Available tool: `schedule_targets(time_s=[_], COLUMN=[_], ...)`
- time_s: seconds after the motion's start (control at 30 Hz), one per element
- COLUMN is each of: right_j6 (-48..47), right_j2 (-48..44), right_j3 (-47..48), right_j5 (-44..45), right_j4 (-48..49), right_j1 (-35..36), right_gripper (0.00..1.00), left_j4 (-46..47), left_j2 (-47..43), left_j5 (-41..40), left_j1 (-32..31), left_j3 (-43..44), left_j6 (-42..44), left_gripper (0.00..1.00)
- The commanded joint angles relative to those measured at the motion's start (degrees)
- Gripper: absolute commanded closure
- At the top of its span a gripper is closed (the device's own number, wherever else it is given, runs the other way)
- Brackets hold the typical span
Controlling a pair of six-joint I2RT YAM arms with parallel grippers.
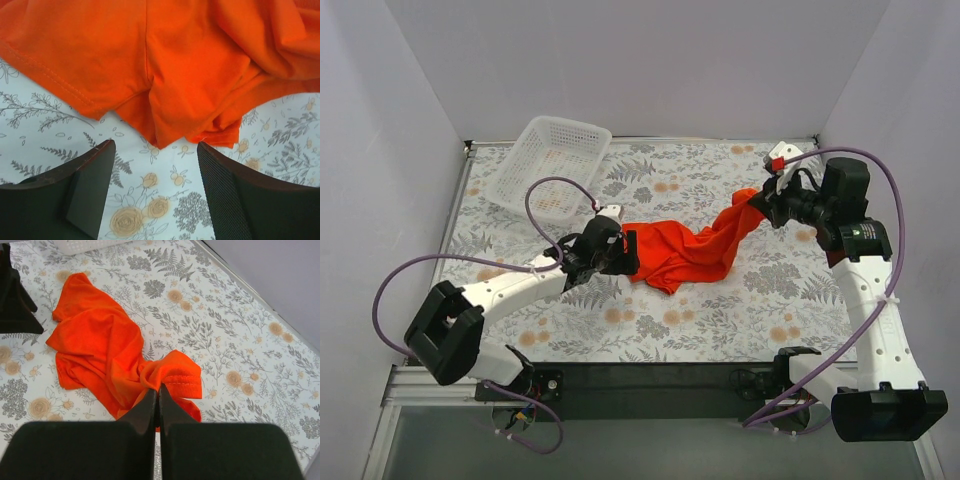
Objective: Fold and stack the t-shirts
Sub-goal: Flatten the tshirt out
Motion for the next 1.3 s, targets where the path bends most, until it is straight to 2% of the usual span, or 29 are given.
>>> schedule_targets(time_s=[0.0, 0.2, 0.27, 0.3, 0.33, 0.43, 0.47, 0.57, 0.7, 0.8, 0.97, 1.13, 1.27], right_j6=[0.97, 1.59, 1.59, 1.50, 1.24, -0.68, -1.48, -3.68, -2.37, 0.62, 2.47, 0.63, -1.05], right_j2=[-0.44, -0.18, -0.18, -0.27, -0.35, -1.41, -2.19, -3.34, -3.17, -1.94, -0.71, -1.23, -1.94], right_j3=[-1.33, -4.59, -4.94, -5.03, -4.85, -2.75, -1.61, 4.80, 15.08, 23.52, 34.76, 37.51, 36.11], right_j5=[-2.13, -3.27, -3.27, -3.18, -3.10, -1.26, -0.38, 3.31, 9.19, 13.41, 18.52, 23.53, 25.99], right_j4=[2.08, 2.96, 2.96, 2.88, 2.79, 1.74, 1.30, 0.06, 0.06, 0.15, 0.68, 1.29, 1.47], right_j1=[-0.15, -0.23, -0.15, -0.23, -0.23, -0.23, -0.15, -0.41, -0.50, -0.67, -1.72, -2.78, -2.78], right_gripper=[0.99, 0.99, 0.99, 0.99, 0.99, 0.99, 0.99, 0.99, 0.99, 0.99, 0.99, 0.99, 0.99], left_j4=[5.92, 10.23, 10.94, 10.77, 10.59, 10.85, 10.77, 9.80, 6.82, 6.28, 4.88, 4.70, 4.18], left_j2=[3.19, 11.38, 13.85, 14.38, 14.21, 6.41, -1.01, -14.56, -25.75, -30.51, -33.60, -37.12, -40.02], left_j5=[3.87, 10.20, 11.61, 11.88, 11.62, 8.82, 5.67, 1.09, -1.56, -3.58, -4.99, -11.30, -12.55], left_j1=[2.04, 2.31, 2.40, 2.40, 2.49, 2.31, 2.22, 2.31, 2.49, 2.49, 2.49, 2.49, 2.49], left_j3=[1.04, 2.79, 4.01, 4.37, 4.72, 4.29, 4.20, 5.86, 13.66, 17.55, 25.55, 26.18, 24.07], left_j6=[-4.59, -4.68, -4.24, -3.63, -2.40, -0.46, 1.98, 7.51, 12.98, 15.36, 19.58, 25.11, 26.09], left_gripper=[0.38, 0.46, 0.63, 0.84, 1.00, 1.00, 1.00, 1.00, 1.00, 1.00, 1.00, 1.00, 1.00])
